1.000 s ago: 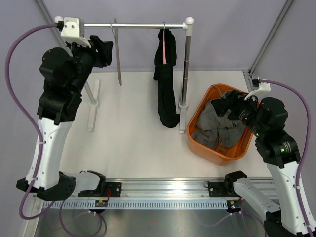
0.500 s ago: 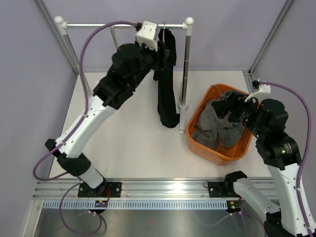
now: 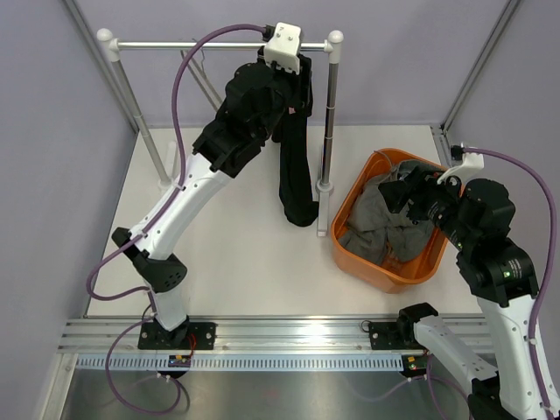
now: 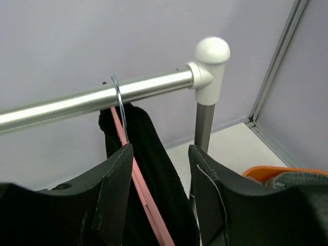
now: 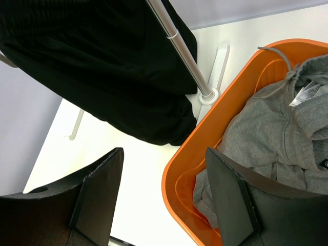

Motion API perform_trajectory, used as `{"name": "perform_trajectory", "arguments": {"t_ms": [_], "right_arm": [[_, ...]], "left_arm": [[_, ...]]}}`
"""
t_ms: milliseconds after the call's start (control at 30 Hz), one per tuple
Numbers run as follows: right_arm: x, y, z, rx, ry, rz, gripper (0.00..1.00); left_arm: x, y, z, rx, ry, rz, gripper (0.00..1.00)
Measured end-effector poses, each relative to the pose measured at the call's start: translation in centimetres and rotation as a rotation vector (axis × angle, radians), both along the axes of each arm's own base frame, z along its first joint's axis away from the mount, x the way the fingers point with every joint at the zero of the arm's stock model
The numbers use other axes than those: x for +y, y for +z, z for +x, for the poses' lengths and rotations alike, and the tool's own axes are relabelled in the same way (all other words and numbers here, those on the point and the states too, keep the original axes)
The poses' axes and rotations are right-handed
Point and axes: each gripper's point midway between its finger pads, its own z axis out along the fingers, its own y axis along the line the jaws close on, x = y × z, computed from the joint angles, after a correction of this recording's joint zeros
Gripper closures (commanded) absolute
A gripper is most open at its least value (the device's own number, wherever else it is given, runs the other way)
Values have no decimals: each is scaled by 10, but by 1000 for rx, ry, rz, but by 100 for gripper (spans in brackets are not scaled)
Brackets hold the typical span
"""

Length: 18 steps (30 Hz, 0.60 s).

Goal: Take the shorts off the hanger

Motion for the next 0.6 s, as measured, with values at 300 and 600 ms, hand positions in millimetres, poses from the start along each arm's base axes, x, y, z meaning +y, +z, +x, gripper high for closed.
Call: {"name": "perform_trajectory", "arguments": {"t_ms": [300,600], "right_arm": [[-1,1,-4,0,1,-4,26],[-2,-1,-5,4,2,-10,26]], "left_arm": [[-10,-5,15,-4,15,29,56],[5,-33,26,119,33,25,62]]}}
